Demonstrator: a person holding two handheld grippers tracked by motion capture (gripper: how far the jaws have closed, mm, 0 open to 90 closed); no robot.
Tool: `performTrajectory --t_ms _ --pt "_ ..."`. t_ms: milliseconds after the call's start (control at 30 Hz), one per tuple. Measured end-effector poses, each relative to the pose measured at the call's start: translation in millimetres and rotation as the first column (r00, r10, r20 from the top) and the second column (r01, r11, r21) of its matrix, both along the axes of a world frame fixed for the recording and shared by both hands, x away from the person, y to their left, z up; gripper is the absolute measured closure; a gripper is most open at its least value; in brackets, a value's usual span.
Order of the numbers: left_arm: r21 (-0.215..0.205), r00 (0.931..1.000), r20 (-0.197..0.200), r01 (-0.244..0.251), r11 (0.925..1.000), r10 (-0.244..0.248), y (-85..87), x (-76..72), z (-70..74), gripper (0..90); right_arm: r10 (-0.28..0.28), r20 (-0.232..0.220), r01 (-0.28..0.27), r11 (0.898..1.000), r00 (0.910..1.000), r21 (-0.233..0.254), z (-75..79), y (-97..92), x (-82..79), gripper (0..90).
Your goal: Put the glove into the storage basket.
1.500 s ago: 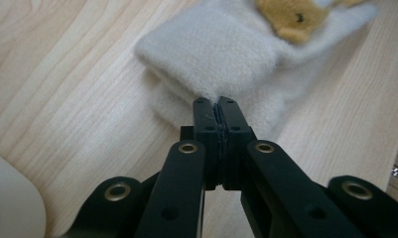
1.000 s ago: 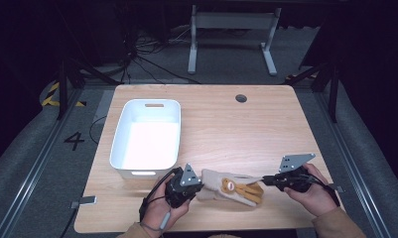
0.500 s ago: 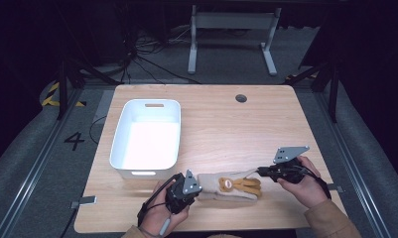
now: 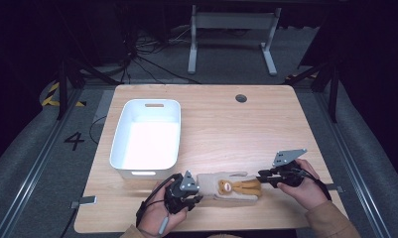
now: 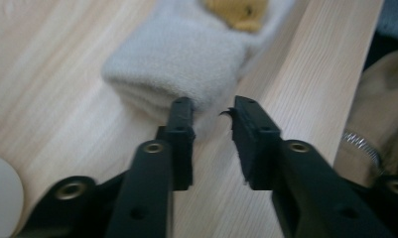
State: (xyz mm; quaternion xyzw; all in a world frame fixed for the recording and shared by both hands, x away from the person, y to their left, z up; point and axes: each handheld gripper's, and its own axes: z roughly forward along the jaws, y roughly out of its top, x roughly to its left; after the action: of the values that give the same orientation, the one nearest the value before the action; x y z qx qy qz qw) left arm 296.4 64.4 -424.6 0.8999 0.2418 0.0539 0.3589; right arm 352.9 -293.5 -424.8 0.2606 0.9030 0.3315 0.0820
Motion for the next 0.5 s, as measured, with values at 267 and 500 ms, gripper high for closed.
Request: performTrajectory --t_ms 267,500 --pt "-0.039 0.9990 0.041 -0.013 0.9991 0.014 0.6 -0.5 11.1 63.4 -0.041 0.028 0.040 0.999 0.9988 0.025 4.1 -10.9 -0.5 65.3" --pt "-0.070 0.9997 0.021 -0.006 0.9975 0.008 -13.0 5.8 18.0 58.7 -0.061 0.048 0.059 0.997 0.9969 0.048 7.2 -15.9 -2.5 59.7"
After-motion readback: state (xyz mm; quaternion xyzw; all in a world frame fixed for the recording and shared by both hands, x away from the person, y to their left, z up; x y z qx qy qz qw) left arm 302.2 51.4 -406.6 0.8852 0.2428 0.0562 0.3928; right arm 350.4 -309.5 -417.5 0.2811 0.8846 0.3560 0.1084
